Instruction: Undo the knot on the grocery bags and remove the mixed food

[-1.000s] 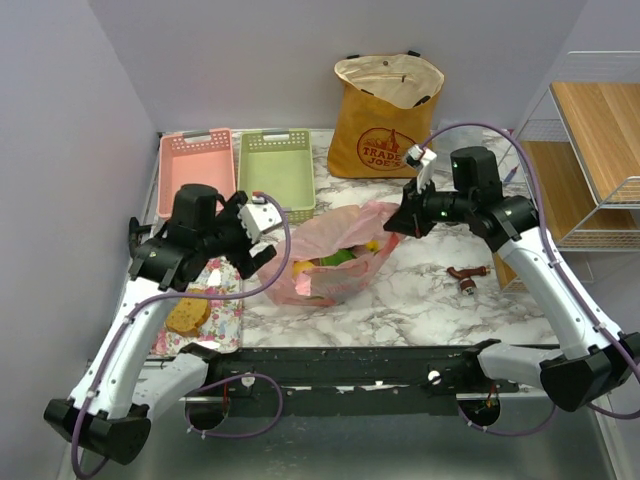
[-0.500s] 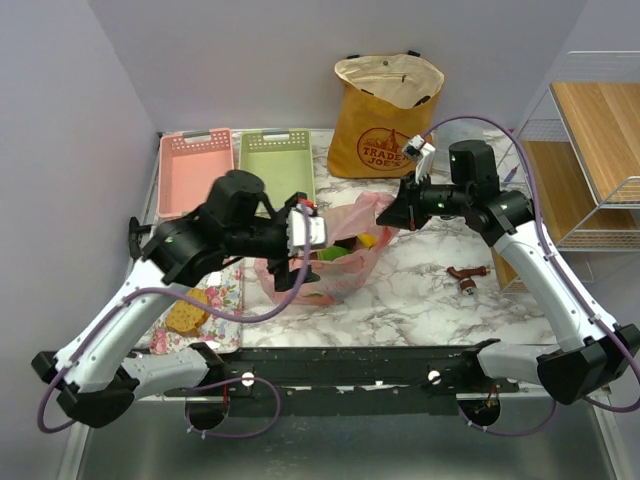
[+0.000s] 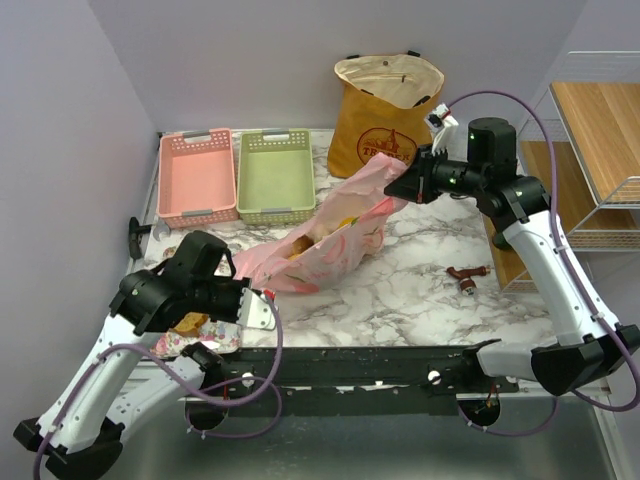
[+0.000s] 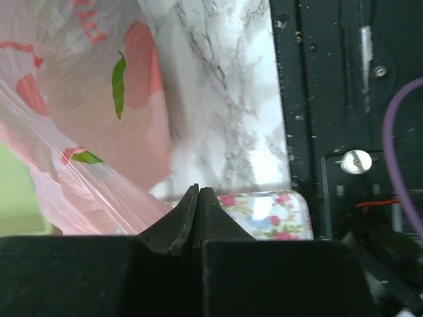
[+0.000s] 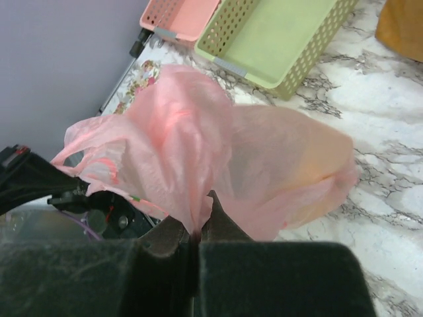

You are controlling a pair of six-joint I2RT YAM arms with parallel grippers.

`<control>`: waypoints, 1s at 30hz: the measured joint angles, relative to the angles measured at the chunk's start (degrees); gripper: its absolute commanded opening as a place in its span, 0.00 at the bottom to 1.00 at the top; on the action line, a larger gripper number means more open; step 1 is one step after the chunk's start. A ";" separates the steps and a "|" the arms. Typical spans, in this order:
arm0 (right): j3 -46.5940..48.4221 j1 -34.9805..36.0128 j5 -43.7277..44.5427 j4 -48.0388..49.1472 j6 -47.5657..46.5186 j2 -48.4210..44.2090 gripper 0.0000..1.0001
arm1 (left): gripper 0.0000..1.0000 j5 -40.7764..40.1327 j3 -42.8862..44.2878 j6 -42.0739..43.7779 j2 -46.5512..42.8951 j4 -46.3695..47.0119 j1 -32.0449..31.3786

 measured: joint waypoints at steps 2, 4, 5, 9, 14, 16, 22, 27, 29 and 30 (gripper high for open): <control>0.87 -0.92 0.04 -0.31 1.51 0.70 0.01 | 0.00 -0.09 -0.90 6.51 -3.30 -1.16 1.64; 1.16 -1.33 -0.02 -0.90 2.80 1.38 0.01 | 0.00 -0.70 -3.32 12.26 -5.64 -1.14 1.97; 1.16 -1.38 -0.04 -1.36 3.28 1.68 0.01 | 0.00 -1.27 -5.20 14.84 -6.93 -1.03 2.08; -1.99 -1.53 -1.84 -1.29 3.87 1.73 0.01 | 0.53 -3.39 -12.85 19.80 -12.00 2.45 2.21; -10.93 -3.39 -5.09 -0.46 1.73 0.92 0.01 | 0.85 -4.85 -16.87 15.54 -13.51 2.51 2.58; -13.92 -3.80 -6.40 -0.46 0.48 0.66 0.01 | 0.98 -2.95 -14.23 11.10 -13.49 2.21 2.67; -19.06 -3.41 -9.35 -0.37 -2.01 -3.30 0.01 | 0.98 6.80 4.79 -14.32 -13.31 10.16 2.64; -19.47 -3.17 -10.23 0.76 -3.28 -6.73 0.01 | 0.98 5.29 13.49 -31.63 -6.51 20.65 2.56; -19.47 -3.04 -10.27 1.01 -3.45 -7.19 0.01 | 0.98 2.80 14.43 -35.12 -0.96 23.21 2.03; -19.47 -3.04 -10.25 1.14 -3.48 -7.32 0.01 | 0.99 1.22 14.40 -36.63 2.32 24.11 1.46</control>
